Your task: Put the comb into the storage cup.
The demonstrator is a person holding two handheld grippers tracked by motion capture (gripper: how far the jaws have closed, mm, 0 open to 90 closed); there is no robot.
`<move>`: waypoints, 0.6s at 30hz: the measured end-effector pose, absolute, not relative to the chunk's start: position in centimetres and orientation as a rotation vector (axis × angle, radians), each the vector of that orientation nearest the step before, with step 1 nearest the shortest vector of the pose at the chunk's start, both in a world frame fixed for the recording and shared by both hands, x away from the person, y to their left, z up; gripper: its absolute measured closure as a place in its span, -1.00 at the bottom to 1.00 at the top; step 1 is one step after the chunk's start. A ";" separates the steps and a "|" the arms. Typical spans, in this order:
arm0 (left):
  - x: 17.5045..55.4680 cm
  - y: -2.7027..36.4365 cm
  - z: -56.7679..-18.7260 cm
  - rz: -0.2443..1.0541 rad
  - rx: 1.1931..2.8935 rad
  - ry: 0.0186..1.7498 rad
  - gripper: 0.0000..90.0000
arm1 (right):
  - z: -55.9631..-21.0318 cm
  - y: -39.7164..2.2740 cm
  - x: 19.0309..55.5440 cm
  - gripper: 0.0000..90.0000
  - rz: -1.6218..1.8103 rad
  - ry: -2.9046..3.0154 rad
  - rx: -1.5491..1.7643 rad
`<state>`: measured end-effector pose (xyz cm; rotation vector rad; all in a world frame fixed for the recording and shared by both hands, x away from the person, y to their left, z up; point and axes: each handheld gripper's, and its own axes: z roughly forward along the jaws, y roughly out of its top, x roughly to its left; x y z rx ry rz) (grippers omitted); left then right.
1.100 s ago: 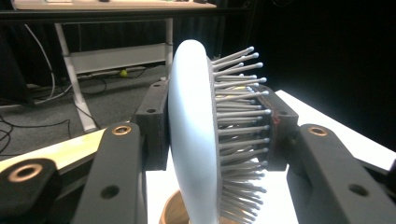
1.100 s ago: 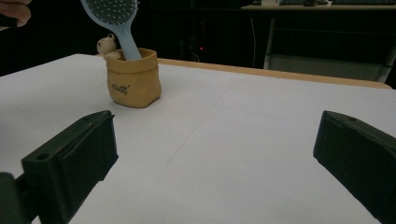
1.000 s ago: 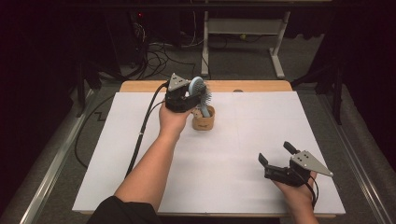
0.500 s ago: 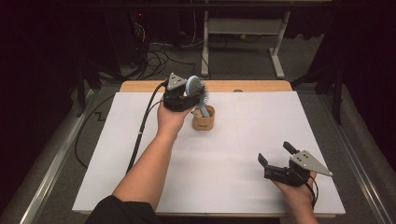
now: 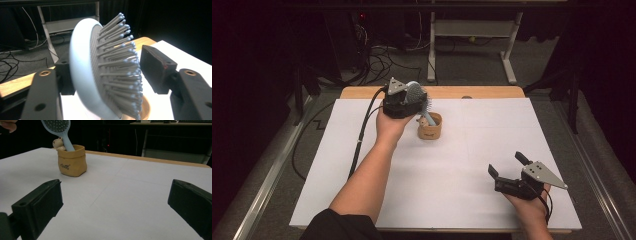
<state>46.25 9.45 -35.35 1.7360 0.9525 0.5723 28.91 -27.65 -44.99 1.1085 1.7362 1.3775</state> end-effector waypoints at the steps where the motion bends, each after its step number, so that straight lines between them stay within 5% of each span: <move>1: 46.3 9.5 -35.4 0.574 1.736 0.955 -0.24 | -45.0 -27.7 28.9 -1.00 1.377 1.736 1.109; 18: 46.8 11.0 -36.2 0.570 1.738 1.000 -0.48 | -45.0 -27.8 28.9 -1.00 1.380 1.732 1.114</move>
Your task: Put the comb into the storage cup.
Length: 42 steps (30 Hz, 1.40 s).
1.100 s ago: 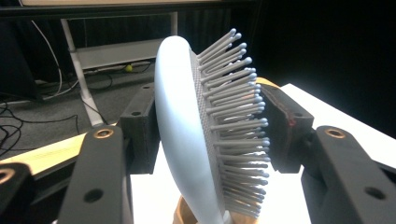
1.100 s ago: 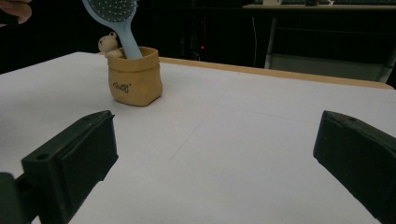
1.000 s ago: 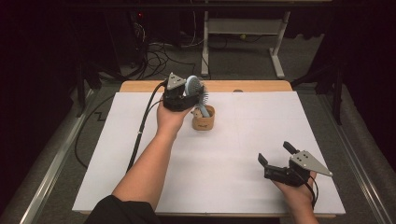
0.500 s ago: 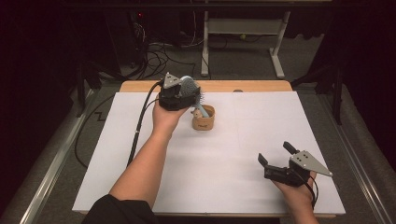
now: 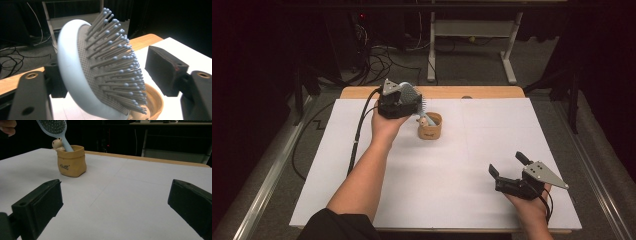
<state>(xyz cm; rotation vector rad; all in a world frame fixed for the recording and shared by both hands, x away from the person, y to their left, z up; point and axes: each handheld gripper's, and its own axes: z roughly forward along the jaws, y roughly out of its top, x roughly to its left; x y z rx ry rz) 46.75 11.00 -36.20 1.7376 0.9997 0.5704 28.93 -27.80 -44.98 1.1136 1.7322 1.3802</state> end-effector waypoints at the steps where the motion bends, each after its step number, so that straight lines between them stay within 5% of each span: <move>1: 46.8 11.1 -36.3 0.556 1.731 1.008 -0.50 | -45.0 -27.8 28.9 -1.00 1.379 1.733 1.114; 32: 46.6 12.3 -36.7 0.551 1.701 1.014 -0.68 | -45.0 -27.6 29.0 -1.00 1.368 1.740 1.107; 42: 46.6 12.4 -36.8 0.524 1.709 1.009 -0.87 | -45.0 -27.5 28.9 -1.00 1.365 1.740 1.106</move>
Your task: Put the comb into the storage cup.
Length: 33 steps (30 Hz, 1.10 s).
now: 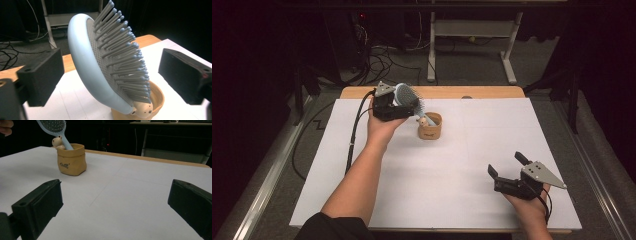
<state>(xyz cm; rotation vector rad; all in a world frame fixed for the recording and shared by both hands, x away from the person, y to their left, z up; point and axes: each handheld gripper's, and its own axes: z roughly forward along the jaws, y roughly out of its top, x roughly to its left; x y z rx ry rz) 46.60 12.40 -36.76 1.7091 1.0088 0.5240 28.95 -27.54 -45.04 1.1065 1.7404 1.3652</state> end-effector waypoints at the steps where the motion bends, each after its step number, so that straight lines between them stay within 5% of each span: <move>1: 46.6 12.4 -36.7 0.524 1.709 1.007 -0.90 | -45.0 -27.5 28.9 -1.00 1.364 1.740 1.106; 20: 44.4 14.1 -36.4 0.537 1.677 0.953 -1.00 | -45.1 -27.4 29.0 -1.00 1.346 1.746 1.101; 33: 41.4 16.5 -39.4 0.480 1.685 0.948 -0.99 | -45.1 -27.2 28.9 -1.00 1.335 1.750 1.097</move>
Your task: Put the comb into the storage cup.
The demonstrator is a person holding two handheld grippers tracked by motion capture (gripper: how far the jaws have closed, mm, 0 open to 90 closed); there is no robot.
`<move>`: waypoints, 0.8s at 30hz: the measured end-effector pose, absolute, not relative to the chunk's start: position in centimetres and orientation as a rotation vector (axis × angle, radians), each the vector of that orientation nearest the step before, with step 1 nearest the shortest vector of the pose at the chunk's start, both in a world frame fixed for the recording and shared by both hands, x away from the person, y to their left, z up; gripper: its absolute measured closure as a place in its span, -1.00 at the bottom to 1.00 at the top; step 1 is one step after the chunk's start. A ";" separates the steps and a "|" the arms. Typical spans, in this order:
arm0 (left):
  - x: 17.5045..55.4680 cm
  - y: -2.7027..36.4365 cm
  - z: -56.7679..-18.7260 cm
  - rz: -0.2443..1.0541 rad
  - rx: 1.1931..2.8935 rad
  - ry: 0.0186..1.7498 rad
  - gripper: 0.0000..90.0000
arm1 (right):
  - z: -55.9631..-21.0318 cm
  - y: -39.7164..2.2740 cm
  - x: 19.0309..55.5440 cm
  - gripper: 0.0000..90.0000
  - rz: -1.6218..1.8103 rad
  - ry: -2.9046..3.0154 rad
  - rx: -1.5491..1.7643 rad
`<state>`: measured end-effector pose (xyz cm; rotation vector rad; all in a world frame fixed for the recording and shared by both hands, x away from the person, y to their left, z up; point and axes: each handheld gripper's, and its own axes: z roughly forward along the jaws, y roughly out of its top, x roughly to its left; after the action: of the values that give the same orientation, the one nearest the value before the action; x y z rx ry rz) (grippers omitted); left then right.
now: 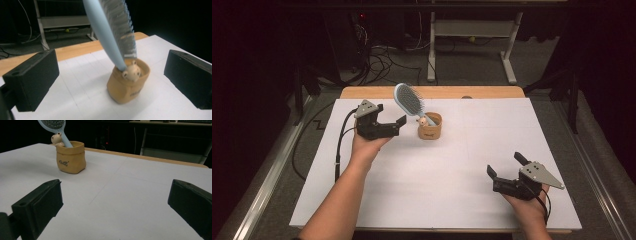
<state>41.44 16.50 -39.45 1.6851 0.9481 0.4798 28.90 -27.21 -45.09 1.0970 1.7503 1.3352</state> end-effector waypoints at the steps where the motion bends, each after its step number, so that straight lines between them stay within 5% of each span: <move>1: 41.2 16.6 -39.8 0.476 1.693 0.948 -0.99 | -45.1 -27.2 28.9 -1.00 1.335 1.751 1.098; 24: 32.4 21.2 -45.2 0.508 1.749 0.912 -0.99 | -45.0 -27.1 28.8 -1.00 1.330 1.753 1.092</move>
<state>32.39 21.25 -45.16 1.7491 0.9124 0.5078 28.78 -27.09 -45.05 1.0915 1.7529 1.3299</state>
